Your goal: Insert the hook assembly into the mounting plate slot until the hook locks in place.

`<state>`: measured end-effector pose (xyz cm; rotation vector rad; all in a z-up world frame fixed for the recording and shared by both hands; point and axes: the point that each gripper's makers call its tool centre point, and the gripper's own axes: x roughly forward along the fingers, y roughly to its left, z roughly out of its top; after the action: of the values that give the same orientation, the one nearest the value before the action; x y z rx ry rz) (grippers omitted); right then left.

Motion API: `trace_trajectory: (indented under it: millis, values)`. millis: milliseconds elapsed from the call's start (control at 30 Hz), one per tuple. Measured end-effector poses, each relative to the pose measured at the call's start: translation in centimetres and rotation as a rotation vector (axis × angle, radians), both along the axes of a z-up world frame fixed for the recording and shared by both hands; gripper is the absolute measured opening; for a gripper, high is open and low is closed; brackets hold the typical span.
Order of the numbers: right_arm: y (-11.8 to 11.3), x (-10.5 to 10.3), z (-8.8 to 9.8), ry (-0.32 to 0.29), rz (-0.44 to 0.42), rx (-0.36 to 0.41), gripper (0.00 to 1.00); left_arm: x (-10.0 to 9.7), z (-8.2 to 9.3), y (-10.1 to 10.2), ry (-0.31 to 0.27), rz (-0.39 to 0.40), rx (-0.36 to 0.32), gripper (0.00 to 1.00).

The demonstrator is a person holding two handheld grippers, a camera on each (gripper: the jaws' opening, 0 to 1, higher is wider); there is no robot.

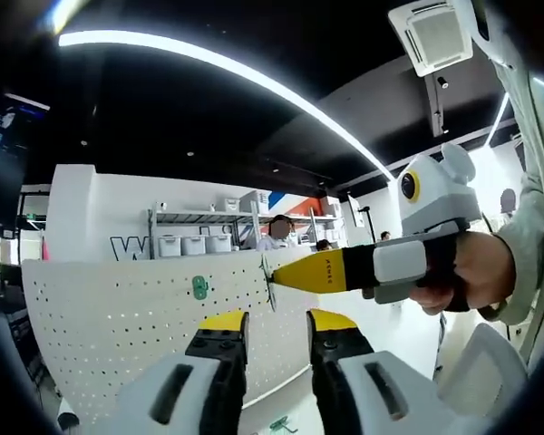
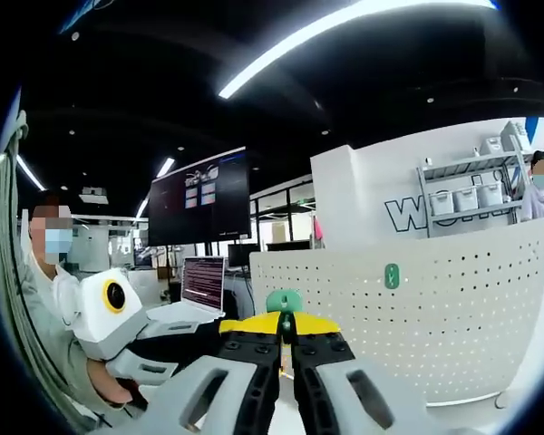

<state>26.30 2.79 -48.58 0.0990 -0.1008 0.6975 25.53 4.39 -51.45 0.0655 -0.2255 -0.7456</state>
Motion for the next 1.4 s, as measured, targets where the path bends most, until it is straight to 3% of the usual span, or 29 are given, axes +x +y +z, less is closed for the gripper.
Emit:
trace_trajectory:
  millis: [133, 433, 700, 1033, 1400]
  values:
    - [-0.6, 0.5, 0.0, -0.001, -0.019, 0.003, 0.0, 0.0, -0.2, 0.7, 0.011, 0.036, 0.005, 0.44]
    - [-2.7, 2.7, -0.1, -0.028, -0.102, -0.014, 0.0, -0.3, -0.9, 2.5, 0.029, 0.103, 0.02, 0.55]
    - [-5.5, 6.1, -0.4, -0.053, -0.228, -0.036, 0.0, -0.6, -1.4, 4.4, 0.039, 0.145, 0.027, 0.54]
    - [-7.9, 10.4, -0.8, -0.058, -0.321, -0.052, 0.0, -0.6, -2.1, 6.2, 0.052, 0.186, 0.042, 0.55]
    - [-8.4, 14.0, -0.3, -0.066, -0.372, -0.047, 0.0, 0.0, -2.7, 7.2, 0.069, 0.212, 0.046, 0.55]
